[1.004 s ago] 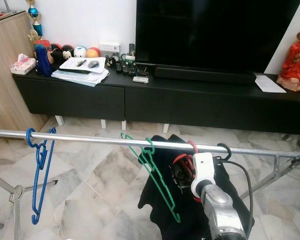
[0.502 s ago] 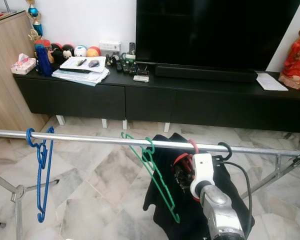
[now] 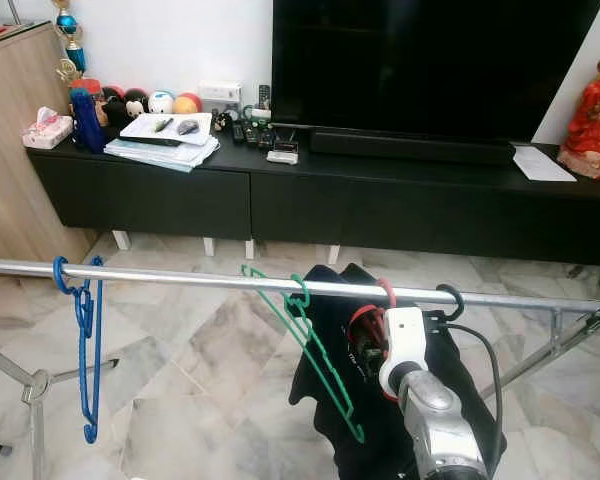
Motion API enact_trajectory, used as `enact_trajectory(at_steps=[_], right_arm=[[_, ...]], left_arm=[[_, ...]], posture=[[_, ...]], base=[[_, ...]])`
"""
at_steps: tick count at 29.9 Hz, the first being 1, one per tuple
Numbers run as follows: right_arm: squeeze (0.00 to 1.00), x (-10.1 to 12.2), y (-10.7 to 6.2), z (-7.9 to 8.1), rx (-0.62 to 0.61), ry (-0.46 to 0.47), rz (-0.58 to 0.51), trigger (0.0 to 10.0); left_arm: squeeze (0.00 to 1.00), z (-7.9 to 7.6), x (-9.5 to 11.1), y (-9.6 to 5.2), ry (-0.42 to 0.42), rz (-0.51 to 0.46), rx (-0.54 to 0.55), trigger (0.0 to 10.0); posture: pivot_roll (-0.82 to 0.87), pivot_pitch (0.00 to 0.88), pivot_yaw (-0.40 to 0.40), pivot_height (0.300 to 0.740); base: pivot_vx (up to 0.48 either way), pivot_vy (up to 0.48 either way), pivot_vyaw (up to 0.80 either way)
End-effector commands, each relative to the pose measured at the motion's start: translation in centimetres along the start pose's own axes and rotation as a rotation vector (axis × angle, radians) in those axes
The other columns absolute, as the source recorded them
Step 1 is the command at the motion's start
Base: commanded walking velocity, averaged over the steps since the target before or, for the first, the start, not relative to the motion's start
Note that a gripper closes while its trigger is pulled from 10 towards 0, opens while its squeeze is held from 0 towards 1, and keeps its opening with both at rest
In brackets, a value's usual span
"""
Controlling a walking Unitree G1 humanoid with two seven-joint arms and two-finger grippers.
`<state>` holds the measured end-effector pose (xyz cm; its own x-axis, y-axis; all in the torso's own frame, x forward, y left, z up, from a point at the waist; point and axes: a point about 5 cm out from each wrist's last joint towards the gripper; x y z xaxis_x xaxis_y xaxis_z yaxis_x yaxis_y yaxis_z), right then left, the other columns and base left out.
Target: Hang hanger
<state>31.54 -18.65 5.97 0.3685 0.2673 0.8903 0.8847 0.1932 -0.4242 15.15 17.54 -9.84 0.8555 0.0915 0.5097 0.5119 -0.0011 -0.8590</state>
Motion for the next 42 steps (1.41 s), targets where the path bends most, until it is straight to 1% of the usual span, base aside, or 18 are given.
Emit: enact_trajectory(at_steps=[1,17,25,29,30,31,32,36,37,38,40,42], right_arm=[[0.0,0.2,0.1,-0.2,-0.008,0.011,-0.005,0.0],[0.0,-0.2,0.1,0.5,-0.021,0.028,0.003,0.0],[0.0,-0.6,-0.1,0.9,-0.064,0.058,-0.004,0.0],[0.0,0.1,-0.3,1.0,-0.114,0.051,-0.07,0.0],[0.0,0.4,-0.4,1.0,-0.12,0.064,-0.093,0.0],[0.0,0.4,-0.4,1.0,-0.12,0.064,-0.093,0.0],[0.0,0.8,-0.5,1.0,-0.136,0.074,-0.124,0.0],[0.0,1.2,-0.6,1.1,-0.145,0.074,-0.155,0.0],[0.0,1.7,-0.7,1.1,-0.159,0.082,-0.201,0.0],[0.0,1.7,-0.7,1.1,-0.159,0.082,-0.201,0.0],[0.0,2.4,-1.1,1.0,-0.19,0.076,-0.259,0.0],[0.0,2.5,-1.5,0.9,-0.201,0.075,-0.277,0.0]], left_arm=[[0.0,0.2,-1.7,-0.3,0.006,0.063,0.007,10.0],[0.0,0.2,-1.7,-0.3,0.011,0.063,0.006,10.0],[0.0,0.2,-1.7,-0.3,0.015,0.063,0.006,10.0],[0.0,0.2,-1.7,-0.3,0.017,0.063,0.006,10.0],[0.0,0.2,-1.7,-0.3,0.017,0.062,0.006,10.0],[0.0,0.2,-1.7,-0.3,0.017,0.062,0.006,10.0],[0.0,0.1,-1.7,-0.3,0.018,0.062,0.006,10.0],[0.0,0.1,-1.7,-0.3,0.018,0.063,0.006,10.0],[0.0,0.0,-1.7,-0.3,0.018,0.063,0.005,10.0],[0.0,0.0,-1.7,-0.3,0.018,0.063,0.005,10.0],[0.0,0.0,-1.8,-0.3,0.018,0.064,0.004,10.0],[0.0,0.0,-1.8,-0.3,0.019,0.065,0.003,10.0]], posture=[[-0.04,0.016,-0.019,0.74],[-0.03,0.017,-0.019,0.74],[-0.04,0.018,-0.016,0.74],[-0.04,0.017,-0.018,0.74],[-0.04,0.017,-0.018,0.74],[-0.04,0.017,-0.018,0.74],[-0.04,0.016,-0.02,0.74],[-0.04,0.015,-0.023,0.74],[-0.04,0.014,-0.026,0.74],[-0.04,0.014,-0.026,0.74],[-0.05,0.01,-0.031,0.74],[-0.05,0.007,-0.034,0.74]], base=[[0.0,0.0,0.0],[0.0,0.0,0.0],[0.0,0.0,0.0],[0.0,0.0,0.0],[0.0,0.0,0.0],[0.0,0.0,0.0],[0.0,0.0,0.0],[0.0,0.0,0.0],[0.0,0.0,0.0],[0.0,0.0,0.0],[0.0,0.0,0.0],[0.0,0.0,0.0]])
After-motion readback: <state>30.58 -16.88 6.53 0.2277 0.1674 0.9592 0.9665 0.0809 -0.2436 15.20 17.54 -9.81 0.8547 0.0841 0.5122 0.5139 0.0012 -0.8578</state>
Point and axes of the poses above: a point about 5 cm out from each wrist's last joint towards the gripper, its own y axis pointing out of the wrist towards the gripper, its own x axis along the axis of the wrist's last joint, z = x × y, and after that the axes turned 14 degrees about -y, right-handed
